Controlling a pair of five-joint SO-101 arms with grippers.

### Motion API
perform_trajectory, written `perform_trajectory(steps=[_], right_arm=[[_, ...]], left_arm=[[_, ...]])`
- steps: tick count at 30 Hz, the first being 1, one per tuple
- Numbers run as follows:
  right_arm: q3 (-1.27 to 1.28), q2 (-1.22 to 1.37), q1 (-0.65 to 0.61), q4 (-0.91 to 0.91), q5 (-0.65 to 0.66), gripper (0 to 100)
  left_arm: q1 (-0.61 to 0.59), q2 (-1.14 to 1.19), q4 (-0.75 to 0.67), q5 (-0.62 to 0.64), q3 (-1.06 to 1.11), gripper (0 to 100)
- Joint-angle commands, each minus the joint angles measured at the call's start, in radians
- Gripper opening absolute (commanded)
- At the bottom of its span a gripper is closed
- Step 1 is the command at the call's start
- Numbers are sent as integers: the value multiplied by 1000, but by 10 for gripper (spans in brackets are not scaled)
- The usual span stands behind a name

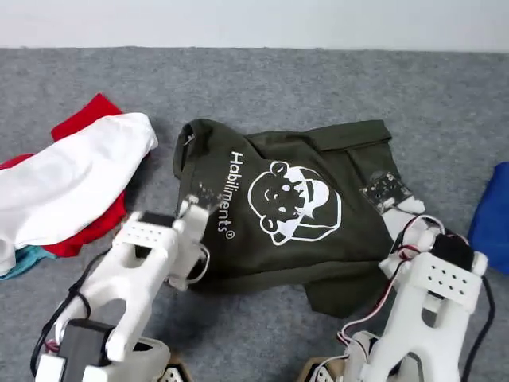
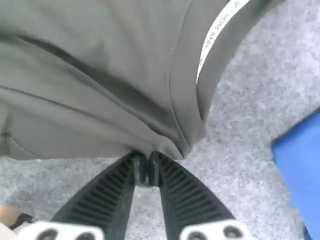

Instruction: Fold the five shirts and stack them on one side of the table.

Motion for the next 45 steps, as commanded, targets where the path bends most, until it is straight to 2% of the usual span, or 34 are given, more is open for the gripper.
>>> perform_trajectory(steps=[1, 5, 9, 13, 16, 23, 29, 33, 39, 45], right_arm=[[-176, -7, 1, 10, -12, 10], [-393, 4, 1, 15, -86, 9], [-575, 4, -45, 104, -157, 9], [-720, 13, -128, 219, -222, 9], [-637, 84, -189, 251, -230, 9], [-483, 315, -199, 323, -192, 32], [-473, 530, -237, 498, -2, 220], [-470, 555, -259, 578, 114, 325], [-440, 486, -329, 578, 117, 294], [-218, 404, -532, 578, 110, 281]], left_arm=[[-8, -12, 153, -11, -203, 13], [-8, -12, 373, -14, -483, 13], [-6, -9, 540, -11, -771, 13], [-6, -6, 588, -9, -960, 13], [-2, 23, 586, -14, -911, 13], [-28, 138, 571, -17, -785, 13], [-34, 288, 516, -11, -776, 19], [-43, 353, 512, -8, -777, 80], [-121, 364, 489, 17, -819, 90], [-166, 364, 479, 15, -819, 90]])
